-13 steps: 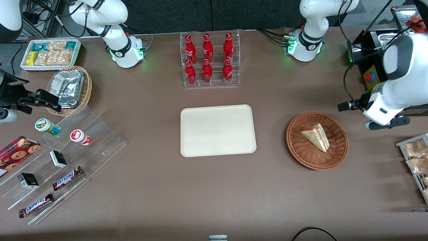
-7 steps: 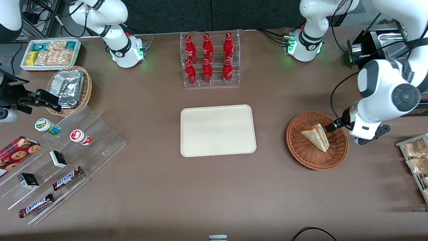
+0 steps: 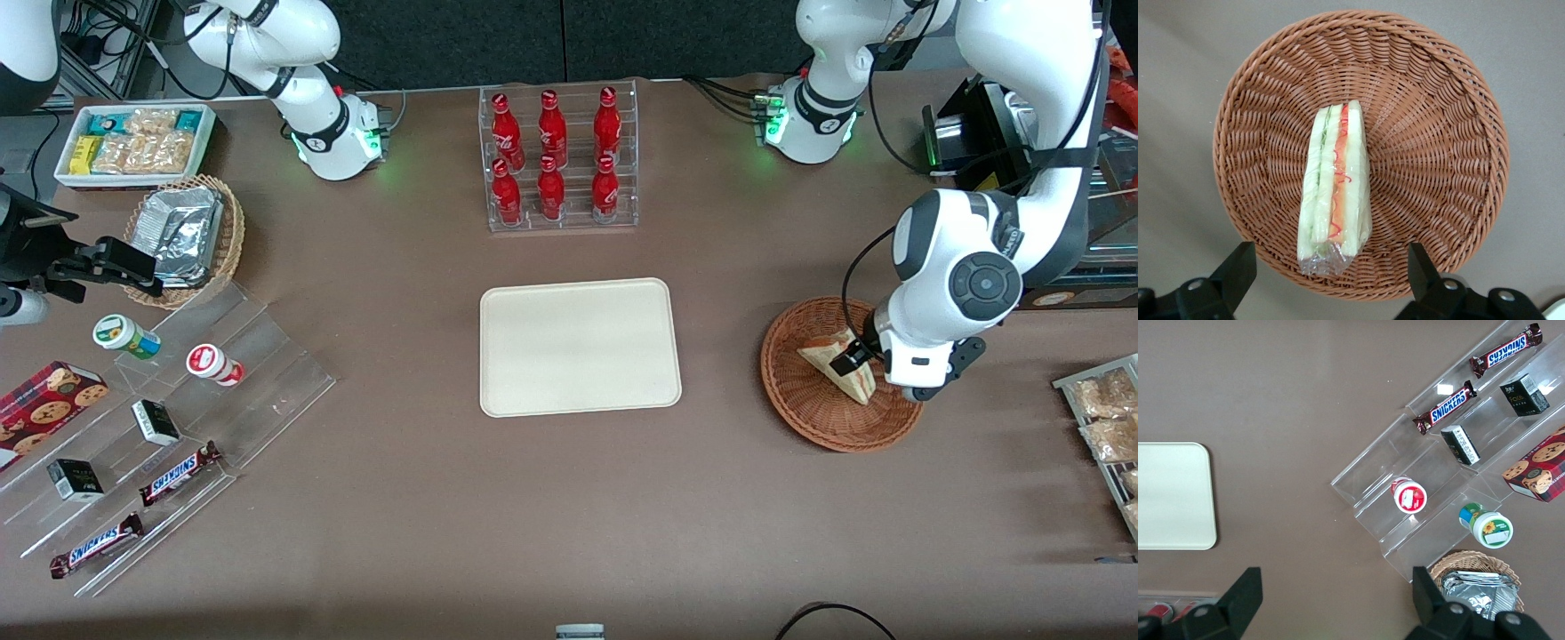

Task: Place sandwich from basket to tray
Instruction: 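Lower the open left gripper onto the sandwich and close on it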

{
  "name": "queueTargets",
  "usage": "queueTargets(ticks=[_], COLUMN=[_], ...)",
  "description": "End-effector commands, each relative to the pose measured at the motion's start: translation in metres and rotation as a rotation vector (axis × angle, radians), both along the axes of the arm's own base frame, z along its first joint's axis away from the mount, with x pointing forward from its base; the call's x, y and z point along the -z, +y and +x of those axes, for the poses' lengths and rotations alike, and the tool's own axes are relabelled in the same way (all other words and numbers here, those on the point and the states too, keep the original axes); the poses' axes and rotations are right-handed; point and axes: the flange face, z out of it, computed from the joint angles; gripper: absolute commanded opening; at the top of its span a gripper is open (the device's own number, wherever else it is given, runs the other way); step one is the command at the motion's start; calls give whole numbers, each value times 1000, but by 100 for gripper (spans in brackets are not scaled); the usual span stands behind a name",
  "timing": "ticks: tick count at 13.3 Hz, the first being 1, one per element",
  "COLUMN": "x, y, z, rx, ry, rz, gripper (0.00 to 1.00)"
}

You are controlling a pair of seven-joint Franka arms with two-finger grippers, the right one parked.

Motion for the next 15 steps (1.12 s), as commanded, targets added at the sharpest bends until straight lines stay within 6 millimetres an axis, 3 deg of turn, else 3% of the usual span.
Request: queueTargets(ticks=[1, 13, 14, 15], x=[15, 64, 70, 73], y=[0, 8, 10, 11], z=[-5, -21, -21, -22], rx=[-19, -68, -98, -120], ry=[-22, -54, -48, -43], rz=[10, -18, -15, -13], gripper=[100, 100, 94, 82])
